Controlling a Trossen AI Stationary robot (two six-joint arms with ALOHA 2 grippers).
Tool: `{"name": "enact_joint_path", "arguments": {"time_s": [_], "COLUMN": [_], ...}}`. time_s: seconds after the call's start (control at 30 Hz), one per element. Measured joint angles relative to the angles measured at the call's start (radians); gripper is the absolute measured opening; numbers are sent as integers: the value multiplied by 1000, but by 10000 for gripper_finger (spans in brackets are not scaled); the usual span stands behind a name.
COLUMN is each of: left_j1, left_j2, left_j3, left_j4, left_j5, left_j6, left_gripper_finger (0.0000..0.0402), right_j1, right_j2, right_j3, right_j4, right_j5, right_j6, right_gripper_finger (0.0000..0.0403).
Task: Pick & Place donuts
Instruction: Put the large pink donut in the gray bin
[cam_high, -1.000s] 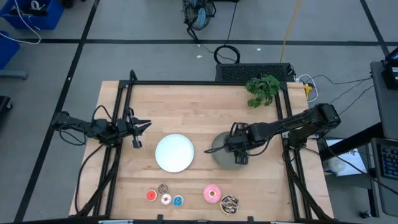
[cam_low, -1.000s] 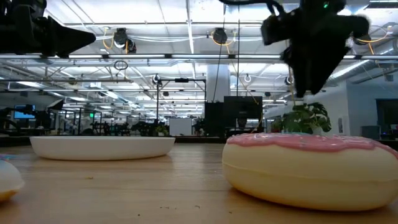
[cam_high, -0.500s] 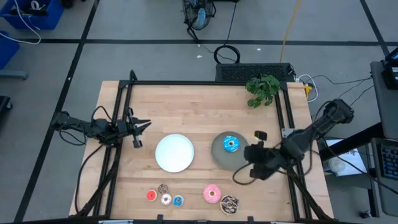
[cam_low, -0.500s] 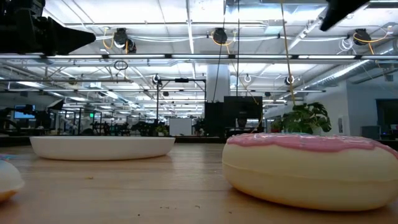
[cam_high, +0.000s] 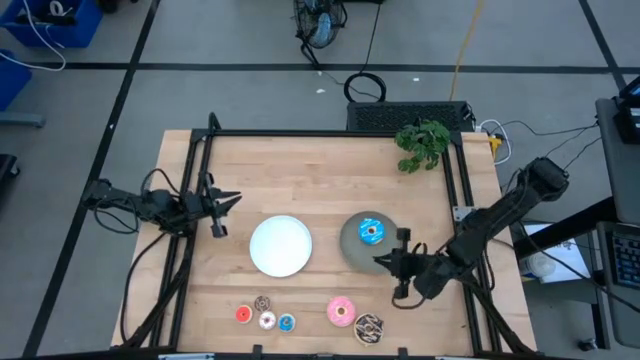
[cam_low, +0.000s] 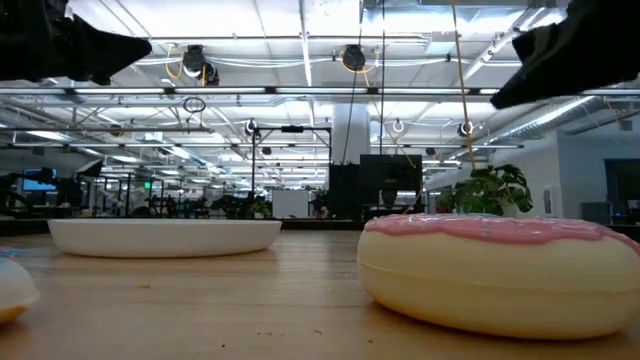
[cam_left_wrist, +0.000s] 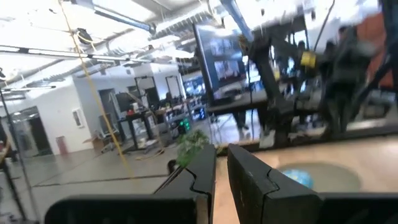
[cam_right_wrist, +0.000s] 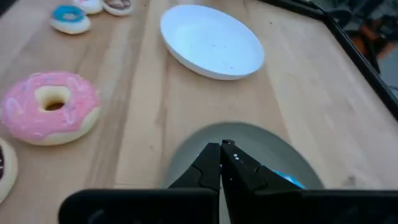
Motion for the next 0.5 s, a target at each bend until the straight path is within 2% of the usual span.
{"name": "enact_joint_path", "arguments": {"time_s": [0.07,0.23,0.5], "left_j1": [0,1,1], "left_j2": [0,0,0], "left_j3": [0,0,0], "left_j4": [24,106,6], "left_j5": [1,1,3], "left_j6": [-31,-41,-113], "left_gripper_finger": [49,49,49], "right_j1": [-10,-22,-25], "right_j2": [-5,-40,-48], "right_j3": [-35,-40,-40], "right_j4": [61,79,165], "right_j5": [-6,-5,-3], "right_j6": [-28,-54,-210], "right_gripper_finger": [1,1,1]}}
